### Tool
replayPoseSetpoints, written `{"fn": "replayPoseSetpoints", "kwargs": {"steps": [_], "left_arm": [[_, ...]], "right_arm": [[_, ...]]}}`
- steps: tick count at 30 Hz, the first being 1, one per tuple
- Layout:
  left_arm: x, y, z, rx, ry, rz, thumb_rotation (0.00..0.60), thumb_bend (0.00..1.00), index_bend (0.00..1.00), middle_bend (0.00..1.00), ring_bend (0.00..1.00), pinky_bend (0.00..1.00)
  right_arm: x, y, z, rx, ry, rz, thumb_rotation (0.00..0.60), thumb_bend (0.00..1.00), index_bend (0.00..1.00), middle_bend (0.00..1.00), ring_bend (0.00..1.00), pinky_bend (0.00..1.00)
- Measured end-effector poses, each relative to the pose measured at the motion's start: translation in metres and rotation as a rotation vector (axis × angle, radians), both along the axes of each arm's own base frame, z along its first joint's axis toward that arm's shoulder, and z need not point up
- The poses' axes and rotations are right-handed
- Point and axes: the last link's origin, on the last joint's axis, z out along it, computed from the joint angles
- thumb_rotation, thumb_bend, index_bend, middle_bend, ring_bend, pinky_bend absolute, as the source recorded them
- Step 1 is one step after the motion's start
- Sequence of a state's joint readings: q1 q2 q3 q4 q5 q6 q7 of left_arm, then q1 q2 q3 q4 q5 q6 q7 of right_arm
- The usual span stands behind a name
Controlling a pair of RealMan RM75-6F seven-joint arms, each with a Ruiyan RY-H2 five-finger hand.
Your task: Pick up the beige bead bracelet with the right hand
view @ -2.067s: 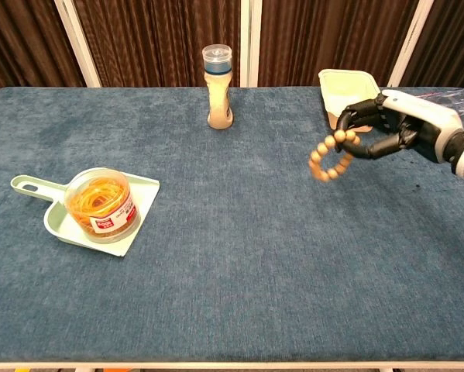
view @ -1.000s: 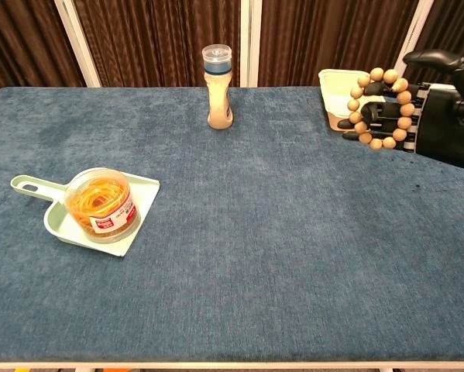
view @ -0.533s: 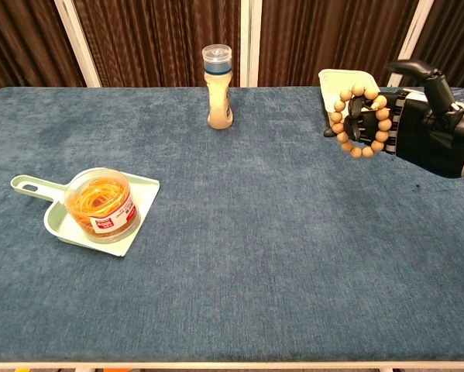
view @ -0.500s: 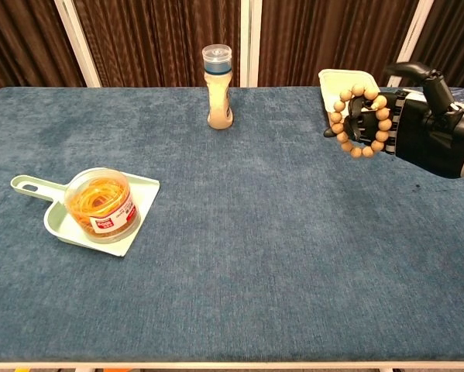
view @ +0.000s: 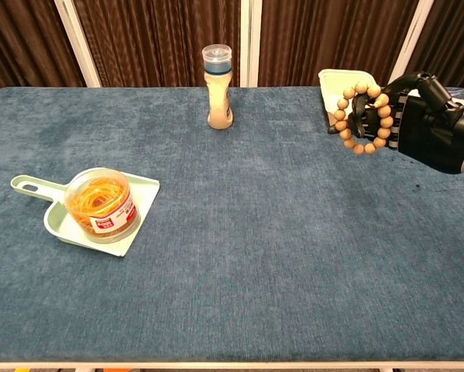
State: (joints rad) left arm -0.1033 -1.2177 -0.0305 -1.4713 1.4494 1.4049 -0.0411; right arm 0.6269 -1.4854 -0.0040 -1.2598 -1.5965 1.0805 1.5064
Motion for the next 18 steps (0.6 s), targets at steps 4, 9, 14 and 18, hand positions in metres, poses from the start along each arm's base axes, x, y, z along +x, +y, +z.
{"fn": "replayPoseSetpoints", "kwargs": {"steps": [4, 9, 14, 18], "left_arm": [[0.0001, 0.0013, -0.0007, -0.001, 0.000, -0.002, 0.600, 0.00, 0.19, 0.17, 0.09, 0.06], [0.0009, 0.0032, -0.0014, -0.005, 0.001, -0.003, 0.600, 0.00, 0.19, 0.17, 0.09, 0.06], [0.0010, 0.0037, -0.0012, -0.004, 0.002, -0.002, 0.600, 0.00, 0.19, 0.17, 0.09, 0.06], [0.0024, 0.0050, -0.0012, -0.005, 0.002, -0.001, 0.600, 0.00, 0.19, 0.17, 0.09, 0.06]], "right_arm": [[-0.0012, -0.0005, 0.0014, -0.010, 0.021, 0.008, 0.094, 0.69, 0.57, 0.62, 0.29, 0.00], [-0.0020, -0.0008, 0.0027, -0.015, 0.033, 0.012, 0.189, 0.56, 0.57, 0.62, 0.29, 0.00], [-0.0020, -0.0023, 0.0036, -0.018, 0.031, 0.006, 0.216, 0.54, 0.58, 0.62, 0.29, 0.00], [-0.0021, -0.0030, 0.0031, -0.014, 0.026, -0.001, 0.231, 0.61, 0.58, 0.62, 0.29, 0.00]]}}
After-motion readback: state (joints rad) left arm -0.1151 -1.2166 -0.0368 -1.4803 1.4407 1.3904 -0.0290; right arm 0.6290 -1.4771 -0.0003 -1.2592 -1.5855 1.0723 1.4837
